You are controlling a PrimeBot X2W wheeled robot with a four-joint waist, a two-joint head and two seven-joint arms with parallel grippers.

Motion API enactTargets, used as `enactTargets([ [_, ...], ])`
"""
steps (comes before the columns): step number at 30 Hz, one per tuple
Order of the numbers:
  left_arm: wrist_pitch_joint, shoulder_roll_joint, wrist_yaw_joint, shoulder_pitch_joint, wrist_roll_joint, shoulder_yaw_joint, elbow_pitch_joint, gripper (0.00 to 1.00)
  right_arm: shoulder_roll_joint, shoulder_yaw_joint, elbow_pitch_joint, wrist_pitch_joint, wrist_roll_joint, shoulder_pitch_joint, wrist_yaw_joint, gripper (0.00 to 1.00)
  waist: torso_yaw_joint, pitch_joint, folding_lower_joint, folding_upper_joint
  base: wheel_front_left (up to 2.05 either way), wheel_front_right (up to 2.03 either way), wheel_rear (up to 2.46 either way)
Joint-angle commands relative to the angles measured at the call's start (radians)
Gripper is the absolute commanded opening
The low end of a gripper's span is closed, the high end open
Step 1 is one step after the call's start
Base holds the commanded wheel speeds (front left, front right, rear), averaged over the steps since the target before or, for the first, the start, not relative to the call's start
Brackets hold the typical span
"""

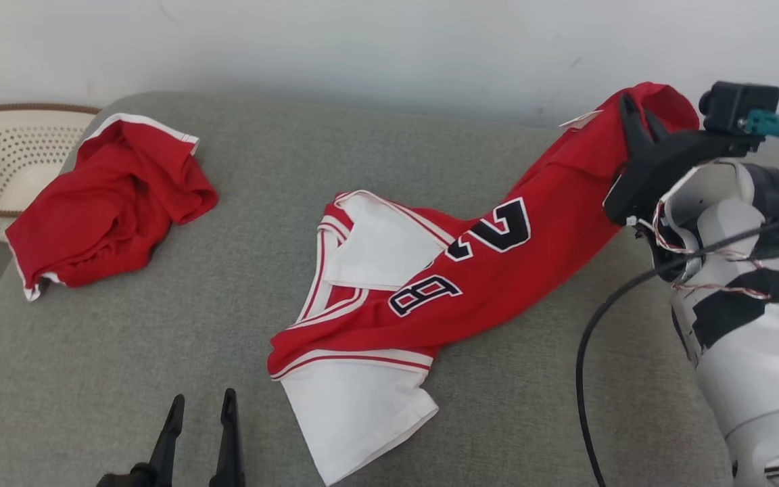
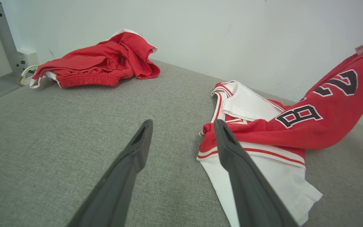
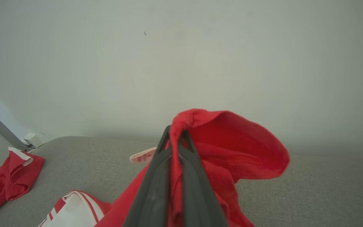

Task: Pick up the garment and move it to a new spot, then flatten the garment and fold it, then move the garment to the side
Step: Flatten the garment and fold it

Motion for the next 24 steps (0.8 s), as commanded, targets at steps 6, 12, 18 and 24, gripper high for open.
enactTargets([
  [6, -0.004, 0.0, -0.007, -0.048, -0.02, -0.04, 0.021, 1.0, -0.025, 0.0, 0.17, -0.037, -0.078, -0.111, 0.001, 0.7, 0.066, 0.049, 0.0, -0.0001, 0.0, 0.0, 0.0],
  [12, -0.004, 0.0, 0.002, -0.073, -0.03, -0.065, 0.032, 1.0, -0.007, 0.007, 0.299, -0.105, -0.123, -0.158, 0.001, 1.0, 0.084, 0.065, 0.0, -0.0001, 0.0, 0.0, 0.0],
  [18, -0.004, 0.0, 0.002, -0.068, -0.021, -0.052, 0.038, 1.0, 0.02, 0.023, 0.361, -0.166, -0.102, -0.159, 0.001, 1.0, 0.059, 0.054, 0.0, -0.0001, 0.0, 0.0, 0.0],
  [24, -0.004, 0.0, -0.001, -0.052, -0.012, -0.043, 0.034, 1.0, 0.028, 0.053, 0.386, -0.218, -0.068, -0.094, 0.001, 1.0, 0.029, 0.031, 0.0, -0.0001, 0.0, 0.0, 0.0],
])
